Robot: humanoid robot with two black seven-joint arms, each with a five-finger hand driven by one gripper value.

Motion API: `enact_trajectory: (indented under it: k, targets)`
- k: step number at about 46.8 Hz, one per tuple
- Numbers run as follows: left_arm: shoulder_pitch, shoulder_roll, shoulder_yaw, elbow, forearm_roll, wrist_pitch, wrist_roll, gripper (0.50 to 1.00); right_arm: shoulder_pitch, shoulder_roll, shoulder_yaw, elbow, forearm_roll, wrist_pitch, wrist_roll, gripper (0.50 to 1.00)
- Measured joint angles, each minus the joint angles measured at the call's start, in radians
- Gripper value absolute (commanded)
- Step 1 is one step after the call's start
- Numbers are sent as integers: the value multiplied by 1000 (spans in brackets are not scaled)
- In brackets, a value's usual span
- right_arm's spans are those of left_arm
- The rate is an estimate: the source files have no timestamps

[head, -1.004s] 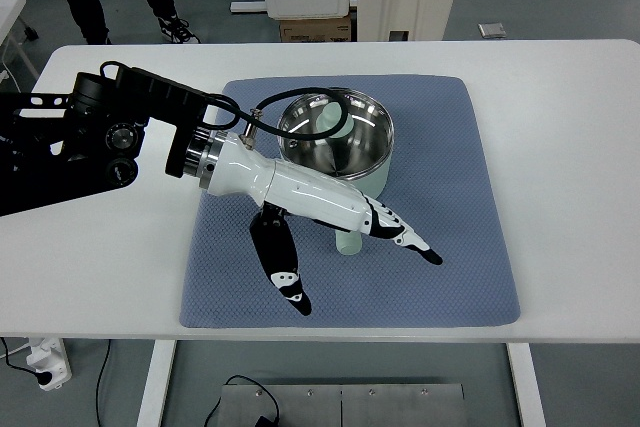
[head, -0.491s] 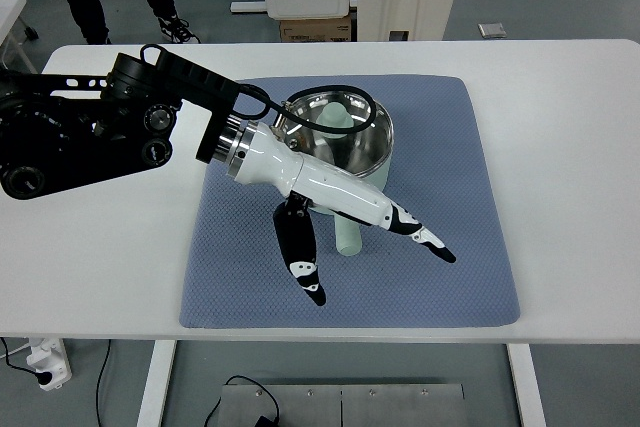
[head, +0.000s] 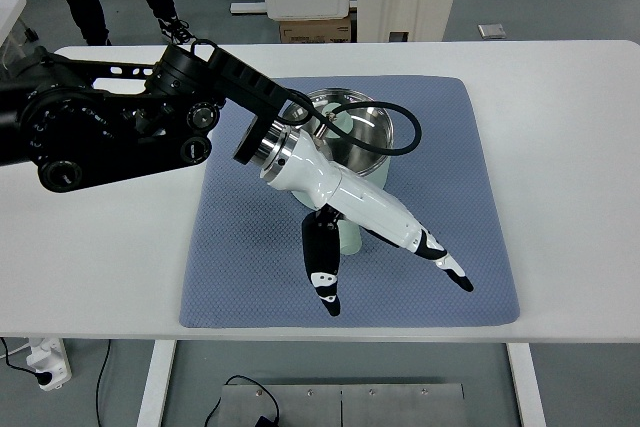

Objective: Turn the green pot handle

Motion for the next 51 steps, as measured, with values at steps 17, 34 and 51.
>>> enact_trajectory:
  k: [17, 34, 51]
  targets:
    - [-5, -71, 13, 92, 170, -45, 0, 1000, 0, 0, 0, 0, 0, 0, 0, 1000]
    - [-17, -105, 31, 119, 315, -48, -53, 1000, 0, 0, 0, 1, 0, 0, 0, 1000]
    - [-31, -158, 67, 201, 328, -48, -57, 1000, 0, 0, 0, 0, 0, 0, 0, 1000]
